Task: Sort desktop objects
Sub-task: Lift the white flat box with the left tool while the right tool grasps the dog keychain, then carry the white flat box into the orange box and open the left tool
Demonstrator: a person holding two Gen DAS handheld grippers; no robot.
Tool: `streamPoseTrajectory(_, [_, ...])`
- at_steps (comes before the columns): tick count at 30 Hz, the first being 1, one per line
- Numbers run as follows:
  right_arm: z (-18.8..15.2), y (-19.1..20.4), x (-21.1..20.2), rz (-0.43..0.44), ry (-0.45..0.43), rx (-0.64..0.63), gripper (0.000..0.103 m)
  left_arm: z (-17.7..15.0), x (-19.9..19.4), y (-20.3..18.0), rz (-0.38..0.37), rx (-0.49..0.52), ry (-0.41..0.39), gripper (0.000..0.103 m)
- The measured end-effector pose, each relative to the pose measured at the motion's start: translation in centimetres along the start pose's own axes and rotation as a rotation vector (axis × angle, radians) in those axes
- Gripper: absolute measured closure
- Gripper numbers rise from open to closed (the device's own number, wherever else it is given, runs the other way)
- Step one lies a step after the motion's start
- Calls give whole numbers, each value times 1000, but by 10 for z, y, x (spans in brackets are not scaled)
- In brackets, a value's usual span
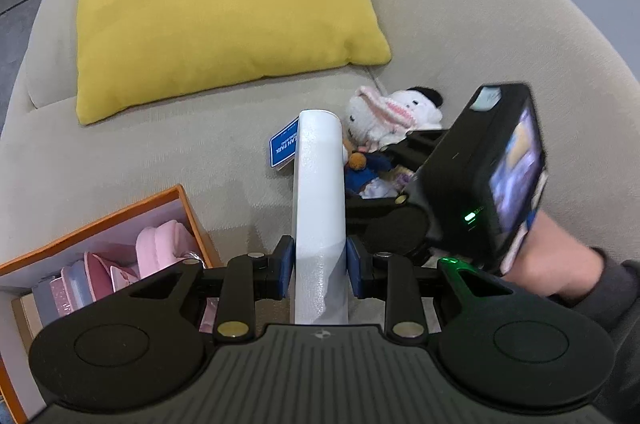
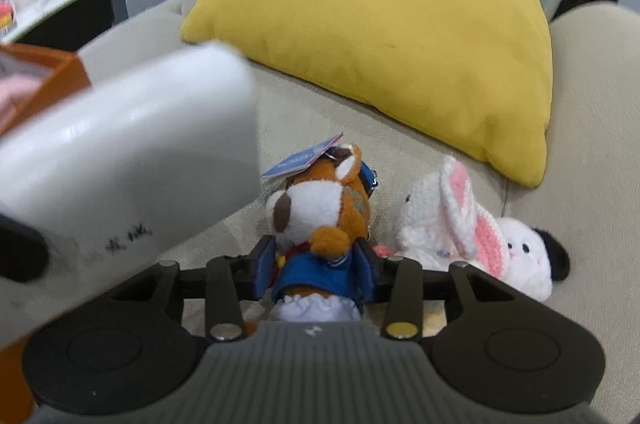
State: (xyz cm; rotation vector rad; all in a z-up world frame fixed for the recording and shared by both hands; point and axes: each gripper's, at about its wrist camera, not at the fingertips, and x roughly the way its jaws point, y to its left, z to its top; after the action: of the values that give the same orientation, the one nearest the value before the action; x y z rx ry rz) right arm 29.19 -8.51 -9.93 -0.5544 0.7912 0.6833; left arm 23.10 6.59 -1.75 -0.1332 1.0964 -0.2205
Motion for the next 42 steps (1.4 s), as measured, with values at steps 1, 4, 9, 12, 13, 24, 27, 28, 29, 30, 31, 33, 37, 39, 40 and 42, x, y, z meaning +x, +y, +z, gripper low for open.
streamPoseTrajectory(1, [0,1,-1,-8,-6,1,63,-1,-5,0,-3,0,-8,71])
streamPoseTrajectory(4, [-2,-1,-11,-7,-23,32,65,-5,-22,-3,-15,18,-35,71])
streamPoseTrajectory(9, [-4,-10,-46,103,-59,136,65,-13,-56,-9,-47,65,-88,71])
streamPoseTrajectory(12, [-7,-16,-68,180,-78,218,65,-20,-78,-12,-62,103,-115,71])
streamPoseTrajectory(13, [-9,-18,-75,203,-82,250,65,-23,-86,-12,-62,114,-124,71])
streamPoseTrajectory(24, [-44,-20,-139,285,-104,392,65,-58,-151,9,-28,230,-130,71])
streamPoseTrajectory(27, [-49,-22,-151,286,-104,432,65,-68,-154,15,4,276,-99,71])
streamPoseTrajectory(28, [-50,-23,-154,293,-104,450,65,-73,-150,17,20,291,-86,71])
streamPoseTrajectory(29, [-52,-24,-160,300,-104,466,65,-76,-148,19,33,302,-71,71])
streamPoseTrajectory(30, [-53,-22,-163,307,-104,477,65,-79,-145,22,44,311,-51,71])
streamPoseTrajectory(31, [-58,-19,-164,306,-103,478,65,-80,-140,25,51,317,-35,71])
streamPoseTrajectory(33, [-56,-9,-167,290,-98,458,65,-83,-129,34,62,334,3,71])
streamPoseTrajectory(37, [-61,5,-169,255,-70,422,65,-92,-108,47,81,365,73,71])
streamPoseTrajectory(39, [-65,7,-168,241,-49,417,65,-97,-100,50,78,390,95,71])
streamPoseTrajectory(40, [-66,7,-166,237,-40,420,65,-101,-96,52,67,405,104,71])
streamPoseTrajectory(42, [-66,6,-163,227,-22,426,65,-107,-88,53,49,431,120,71])
